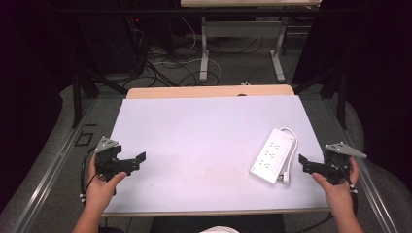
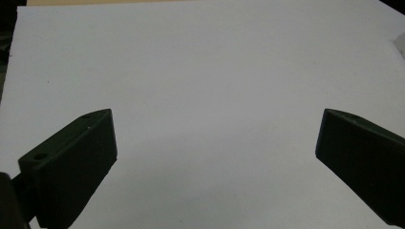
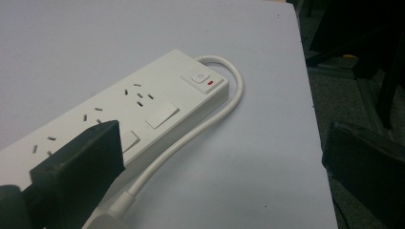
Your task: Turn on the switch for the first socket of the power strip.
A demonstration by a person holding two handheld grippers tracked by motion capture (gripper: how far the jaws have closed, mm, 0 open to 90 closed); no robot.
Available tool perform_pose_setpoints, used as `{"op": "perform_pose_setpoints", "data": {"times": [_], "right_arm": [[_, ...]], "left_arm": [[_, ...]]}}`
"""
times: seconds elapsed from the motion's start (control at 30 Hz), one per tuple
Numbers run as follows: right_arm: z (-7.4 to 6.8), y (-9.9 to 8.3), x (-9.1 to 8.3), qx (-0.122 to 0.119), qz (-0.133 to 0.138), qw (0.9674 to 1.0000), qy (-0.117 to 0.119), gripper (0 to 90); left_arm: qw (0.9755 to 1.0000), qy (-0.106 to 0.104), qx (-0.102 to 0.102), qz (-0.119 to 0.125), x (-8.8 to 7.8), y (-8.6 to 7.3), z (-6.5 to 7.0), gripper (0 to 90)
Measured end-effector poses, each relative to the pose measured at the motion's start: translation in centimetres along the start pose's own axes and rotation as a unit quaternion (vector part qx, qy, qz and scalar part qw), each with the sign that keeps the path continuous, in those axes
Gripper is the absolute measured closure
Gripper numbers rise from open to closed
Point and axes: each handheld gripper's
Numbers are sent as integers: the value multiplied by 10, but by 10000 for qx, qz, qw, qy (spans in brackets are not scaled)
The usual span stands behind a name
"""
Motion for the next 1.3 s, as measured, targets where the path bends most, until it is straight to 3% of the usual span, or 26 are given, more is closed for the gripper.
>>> {"op": "perform_pose_setpoints", "data": {"times": [0.23, 0.27, 0.37, 0.4, 0.43, 0.6, 0.9, 1.3], "right_arm": [[-5, 0, 2, -97, -49, 9999, 41, 0], [-6, 0, 4, -121, 37, 9999, 2, 0], [-9, 1, 4, -161, -111, 9997, 153, 0], [-10, 1, 7, -207, -25, 9997, 124, 0], [-11, 2, 6, -188, -129, 9995, 233, 0], [-15, 3, 8, -298, -113, 9990, 305, 0], [-23, 14, 9, -290, -208, 9978, 561, 3], [-30, 28, 15, -499, -240, 9963, 652, 3]], "left_arm": [[9999, 95, 130, 28, 0, -1, 0, 2], [9999, 78, 109, 45, 0, -2, 0, 2], [9999, 83, 80, -16, 0, -2, -1, 2], [9999, 107, 61, -10, -1, -3, -1, 2], [9999, 116, 56, -9, -1, -3, -1, 2], [9999, 118, -19, 53, -3, -2, 0, 2], [9998, 174, 22, 54, -4, -1, -1, 3], [9998, 178, -11, 51, -5, -1, -1, 6]]}}
Point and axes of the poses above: each handheld gripper's, and its own axes: x roughly forward along the jaws, y roughly out of its top, z roughly to its right, and after that the axes turned 7 degrees about -x, right-handed
